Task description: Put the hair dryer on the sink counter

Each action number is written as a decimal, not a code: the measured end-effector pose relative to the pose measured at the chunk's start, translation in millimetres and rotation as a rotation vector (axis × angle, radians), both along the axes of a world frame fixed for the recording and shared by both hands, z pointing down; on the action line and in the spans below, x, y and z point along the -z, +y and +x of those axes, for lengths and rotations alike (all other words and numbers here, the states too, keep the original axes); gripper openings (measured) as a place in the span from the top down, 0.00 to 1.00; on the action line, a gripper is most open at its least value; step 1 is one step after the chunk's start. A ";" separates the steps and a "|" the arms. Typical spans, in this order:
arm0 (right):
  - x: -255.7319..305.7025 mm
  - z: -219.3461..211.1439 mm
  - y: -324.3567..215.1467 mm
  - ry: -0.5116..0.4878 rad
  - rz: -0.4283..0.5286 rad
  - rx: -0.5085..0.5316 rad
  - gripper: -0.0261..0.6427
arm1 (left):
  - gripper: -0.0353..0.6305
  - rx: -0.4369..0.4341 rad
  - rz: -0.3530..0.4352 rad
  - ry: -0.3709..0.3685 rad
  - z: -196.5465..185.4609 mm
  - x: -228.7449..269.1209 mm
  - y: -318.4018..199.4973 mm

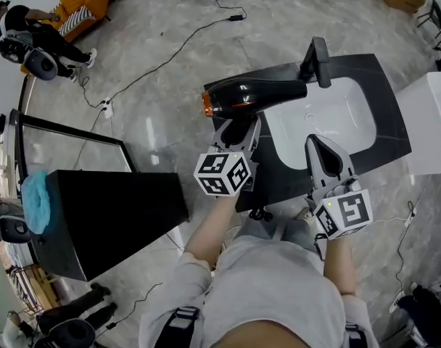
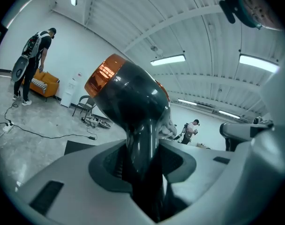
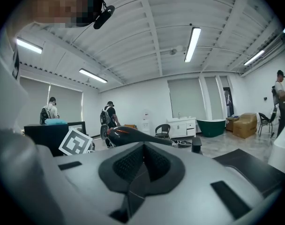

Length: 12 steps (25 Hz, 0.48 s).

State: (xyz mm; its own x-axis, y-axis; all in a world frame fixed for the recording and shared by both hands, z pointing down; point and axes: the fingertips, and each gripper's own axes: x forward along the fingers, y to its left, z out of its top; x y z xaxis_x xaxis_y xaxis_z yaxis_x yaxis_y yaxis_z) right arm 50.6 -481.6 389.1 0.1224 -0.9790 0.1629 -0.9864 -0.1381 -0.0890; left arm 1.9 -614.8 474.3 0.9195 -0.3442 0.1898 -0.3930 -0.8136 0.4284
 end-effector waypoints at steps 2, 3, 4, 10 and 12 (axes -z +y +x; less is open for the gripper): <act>-6.2 4.5 -3.8 -0.005 -0.009 -0.017 0.95 | 0.70 -0.002 -0.007 -0.028 5.0 -14.7 -7.2; -9.1 7.1 -6.5 -0.009 -0.012 -0.023 0.95 | 0.70 -0.001 -0.010 -0.043 7.1 -21.9 -11.5; -11.9 9.9 -9.9 -0.012 -0.015 -0.028 0.95 | 0.70 0.002 -0.012 -0.056 8.8 -28.8 -16.5; -31.7 25.1 -23.4 -0.044 -0.037 -0.063 0.95 | 0.70 0.003 -0.033 -0.129 18.9 -67.7 -36.0; -36.3 27.3 -24.5 -0.050 -0.046 -0.075 0.95 | 0.70 -0.001 -0.043 -0.156 21.8 -80.6 -39.0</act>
